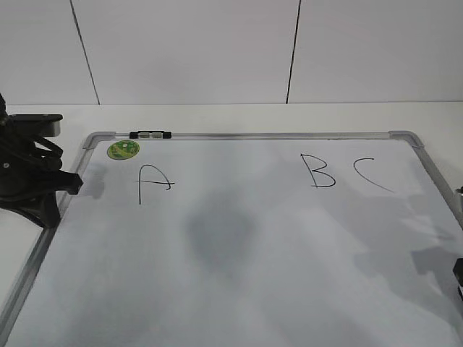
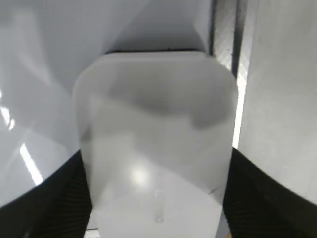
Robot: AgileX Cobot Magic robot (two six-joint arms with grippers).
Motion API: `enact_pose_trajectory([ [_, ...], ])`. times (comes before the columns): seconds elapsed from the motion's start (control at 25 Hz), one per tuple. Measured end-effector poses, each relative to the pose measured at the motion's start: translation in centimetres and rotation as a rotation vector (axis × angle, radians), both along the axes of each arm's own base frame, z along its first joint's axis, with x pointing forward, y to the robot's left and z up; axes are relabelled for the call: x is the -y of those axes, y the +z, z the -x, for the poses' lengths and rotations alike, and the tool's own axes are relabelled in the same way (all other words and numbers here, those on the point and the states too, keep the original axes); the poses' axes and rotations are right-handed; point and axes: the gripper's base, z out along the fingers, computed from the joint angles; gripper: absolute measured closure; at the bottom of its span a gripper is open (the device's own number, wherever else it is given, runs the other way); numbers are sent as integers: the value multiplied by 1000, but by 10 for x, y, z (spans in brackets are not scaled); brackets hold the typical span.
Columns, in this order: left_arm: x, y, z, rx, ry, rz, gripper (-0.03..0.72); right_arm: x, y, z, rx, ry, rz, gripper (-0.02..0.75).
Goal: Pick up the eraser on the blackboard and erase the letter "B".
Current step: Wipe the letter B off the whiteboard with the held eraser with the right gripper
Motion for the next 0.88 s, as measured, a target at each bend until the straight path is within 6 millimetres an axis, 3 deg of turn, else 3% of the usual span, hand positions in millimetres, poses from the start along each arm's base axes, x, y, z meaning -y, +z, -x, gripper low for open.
enact_pose_trajectory([
  [0.48, 0, 0, 0, 0, -1, -2, 657, -3, 5, -2, -8, -22, -24, 198],
  [0.68, 0, 0, 0, 2, -1, -1, 657, -3, 29, -18, 5, -24, -25, 198],
  [0.88, 0, 0, 0, 2, -1, -1, 657, -5, 65, -44, 133, -17, -30, 198],
])
